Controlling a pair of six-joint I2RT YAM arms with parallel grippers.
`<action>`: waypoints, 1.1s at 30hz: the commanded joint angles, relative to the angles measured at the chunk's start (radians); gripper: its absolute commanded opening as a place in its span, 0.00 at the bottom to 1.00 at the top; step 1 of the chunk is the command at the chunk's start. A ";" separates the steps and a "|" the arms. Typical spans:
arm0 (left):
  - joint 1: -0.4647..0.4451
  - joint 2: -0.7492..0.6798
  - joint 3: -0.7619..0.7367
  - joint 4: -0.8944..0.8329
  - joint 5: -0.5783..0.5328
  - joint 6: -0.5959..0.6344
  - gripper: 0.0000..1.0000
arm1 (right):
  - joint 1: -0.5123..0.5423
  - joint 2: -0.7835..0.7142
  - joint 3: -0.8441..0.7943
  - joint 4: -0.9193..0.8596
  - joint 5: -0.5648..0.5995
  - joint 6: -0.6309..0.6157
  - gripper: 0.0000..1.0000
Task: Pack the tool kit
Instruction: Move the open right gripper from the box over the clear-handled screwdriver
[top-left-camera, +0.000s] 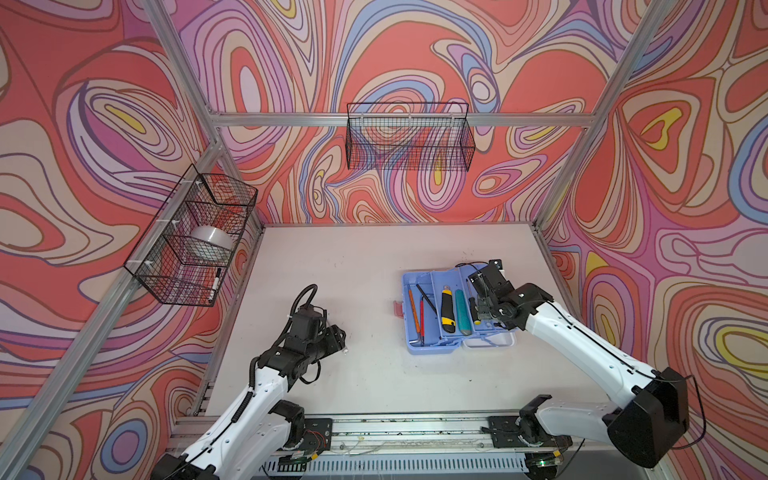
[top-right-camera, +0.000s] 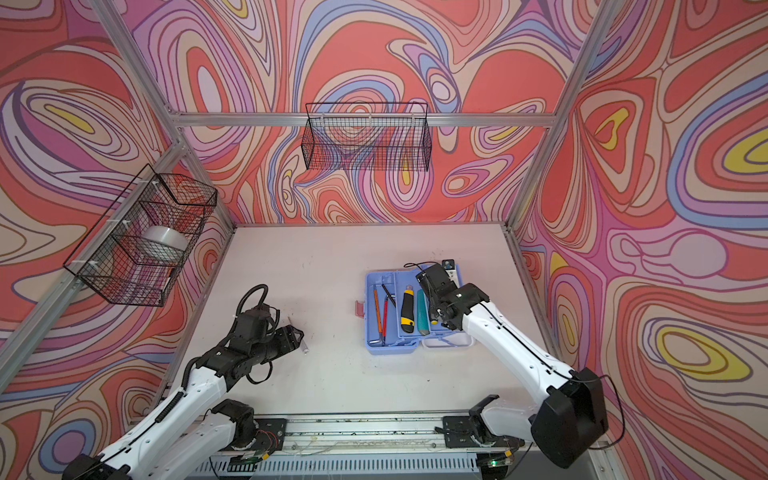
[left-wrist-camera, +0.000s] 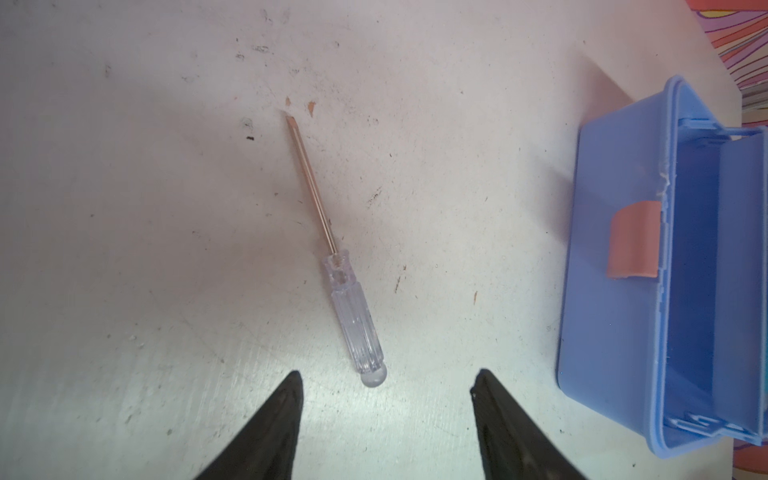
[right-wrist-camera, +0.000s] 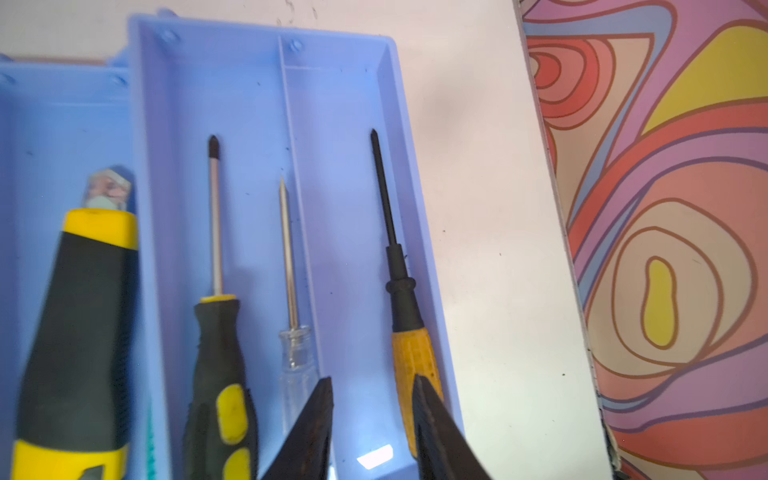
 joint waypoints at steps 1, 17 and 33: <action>-0.002 -0.012 0.028 -0.052 -0.020 0.017 0.67 | 0.004 -0.040 0.076 0.011 -0.090 0.012 0.34; 0.030 0.001 0.068 -0.076 -0.003 -0.015 0.68 | 0.391 0.235 0.256 0.203 -0.149 0.043 0.38; 0.243 -0.111 -0.070 -0.056 0.092 -0.116 0.69 | 0.590 0.691 0.461 0.364 -0.350 0.035 0.49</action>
